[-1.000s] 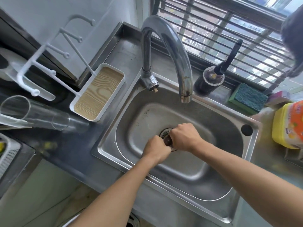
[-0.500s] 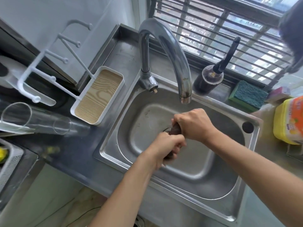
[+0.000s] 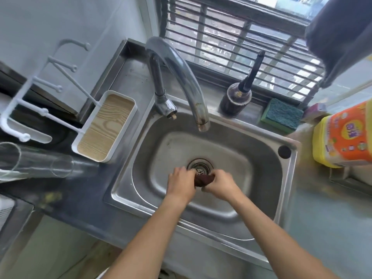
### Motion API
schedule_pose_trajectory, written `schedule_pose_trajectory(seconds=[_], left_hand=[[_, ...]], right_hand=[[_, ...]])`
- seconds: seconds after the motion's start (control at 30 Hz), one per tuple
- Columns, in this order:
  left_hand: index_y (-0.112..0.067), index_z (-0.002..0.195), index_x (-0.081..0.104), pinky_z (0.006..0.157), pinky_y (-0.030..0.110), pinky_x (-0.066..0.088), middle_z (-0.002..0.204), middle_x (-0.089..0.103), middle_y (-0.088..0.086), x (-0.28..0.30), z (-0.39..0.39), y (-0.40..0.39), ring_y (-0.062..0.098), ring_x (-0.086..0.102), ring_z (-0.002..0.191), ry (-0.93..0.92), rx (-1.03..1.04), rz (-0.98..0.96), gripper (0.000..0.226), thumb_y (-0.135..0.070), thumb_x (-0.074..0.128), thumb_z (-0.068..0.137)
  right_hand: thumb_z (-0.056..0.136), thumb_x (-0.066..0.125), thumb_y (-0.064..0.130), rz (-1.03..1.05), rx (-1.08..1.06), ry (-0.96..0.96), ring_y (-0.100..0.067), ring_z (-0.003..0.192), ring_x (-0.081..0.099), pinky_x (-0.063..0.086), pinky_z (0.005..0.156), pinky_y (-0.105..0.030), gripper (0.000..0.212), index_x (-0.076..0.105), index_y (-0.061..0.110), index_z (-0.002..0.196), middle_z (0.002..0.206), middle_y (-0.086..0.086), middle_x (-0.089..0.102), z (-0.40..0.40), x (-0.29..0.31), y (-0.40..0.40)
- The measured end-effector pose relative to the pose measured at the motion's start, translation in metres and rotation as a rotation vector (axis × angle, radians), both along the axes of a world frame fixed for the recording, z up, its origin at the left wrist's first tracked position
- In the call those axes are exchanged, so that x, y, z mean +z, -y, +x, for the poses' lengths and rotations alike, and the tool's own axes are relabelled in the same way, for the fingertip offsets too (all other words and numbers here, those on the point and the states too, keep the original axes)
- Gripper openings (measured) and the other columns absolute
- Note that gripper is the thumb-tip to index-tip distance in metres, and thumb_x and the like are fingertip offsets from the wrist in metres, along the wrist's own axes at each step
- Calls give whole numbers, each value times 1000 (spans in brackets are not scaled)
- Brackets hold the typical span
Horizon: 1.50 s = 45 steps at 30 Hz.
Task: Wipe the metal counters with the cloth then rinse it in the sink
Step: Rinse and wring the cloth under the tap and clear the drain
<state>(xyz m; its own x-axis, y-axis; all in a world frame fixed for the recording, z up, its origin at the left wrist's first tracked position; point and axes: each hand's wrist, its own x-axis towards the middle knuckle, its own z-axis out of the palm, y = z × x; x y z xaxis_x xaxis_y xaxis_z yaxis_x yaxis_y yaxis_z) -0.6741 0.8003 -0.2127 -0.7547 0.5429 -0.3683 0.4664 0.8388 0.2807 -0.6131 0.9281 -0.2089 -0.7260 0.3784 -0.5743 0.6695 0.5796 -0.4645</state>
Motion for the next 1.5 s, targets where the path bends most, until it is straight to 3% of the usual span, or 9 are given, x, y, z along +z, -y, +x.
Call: schedule_pose_trajectory(seconds=[0.17, 0.3, 0.47, 0.63, 0.9, 1.13, 1.27, 1.4, 1.5], left_hand=[[-22, 102, 64, 78, 40, 45, 112, 58, 2, 4, 2, -2, 27, 53, 103, -196, 139, 173, 26, -9, 61, 80], [-26, 123, 58, 95, 42, 43, 126, 47, 6, -14, 7, 15, 30, 45, 122, 153, 99, 43, 45, -7, 56, 82], [-15, 132, 41, 105, 43, 41, 140, 34, 15, 9, 17, 13, 33, 42, 121, 99, 844, 440, 63, 5, 51, 72], [-8, 122, 64, 88, 46, 58, 112, 72, 15, 51, 1, 2, 29, 69, 102, 1273, 1307, 849, 50, -49, 61, 92], [-1, 111, 63, 62, 27, 58, 88, 71, 10, 65, 11, 3, 17, 70, 74, 1069, 1114, 939, 24, 1, 63, 87], [1, 101, 66, 67, 25, 56, 85, 71, 9, 69, 22, 3, 19, 69, 79, 980, 1030, 1034, 24, 6, 60, 79], [-1, 104, 59, 56, 26, 56, 89, 65, 13, 77, 21, 3, 19, 66, 73, 1004, 1121, 982, 20, 4, 57, 84], [-11, 123, 33, 91, 33, 53, 135, 43, 16, 78, 25, 6, 31, 57, 114, 848, 979, 410, 63, -22, 72, 75], [-13, 112, 61, 107, 36, 42, 133, 50, 15, 90, 20, 0, 33, 50, 122, 638, 765, 258, 43, -38, 54, 78]], right_hand=[[70, 69, 9, 180, -32, -353, -26, 79, 57, 39, 61, -35, 29, 50, 21, 89, 87, 0, 62, 3, 4, 4], [71, 83, 23, -139, 6, 104, -20, 73, 63, 48, 59, -28, 30, 57, 21, 87, 90, -3, 69, 3, 8, 2], [69, 90, 38, -249, -218, -141, -3, 72, 58, 44, 62, -15, 45, 56, 23, 96, 85, 11, 66, 9, 33, -3], [73, 87, 44, -201, -36, -287, 1, 80, 57, 42, 70, -12, 43, 60, 22, 99, 88, 9, 63, 16, 55, 1], [95, 63, 27, -515, -489, -262, -16, 81, 64, 54, 80, -44, 21, 78, 16, 85, 84, -1, 74, 31, 63, -13], [91, 69, 51, -638, -420, -17, -12, 74, 65, 56, 71, -30, 44, 76, 8, 96, 79, -1, 71, 30, 82, -6], [95, 70, 25, -425, -576, -386, -9, 67, 60, 47, 66, -25, 24, 76, 6, 83, 73, -3, 69, 28, 82, -13], [99, 64, 26, -558, -789, -493, -13, 73, 66, 51, 71, -29, 19, 73, 16, 85, 79, -3, 73, 26, 89, -10], [99, 63, 28, -734, -702, -387, -21, 80, 68, 53, 73, -33, 19, 70, 18, 85, 86, -9, 74, 24, 101, -7]])
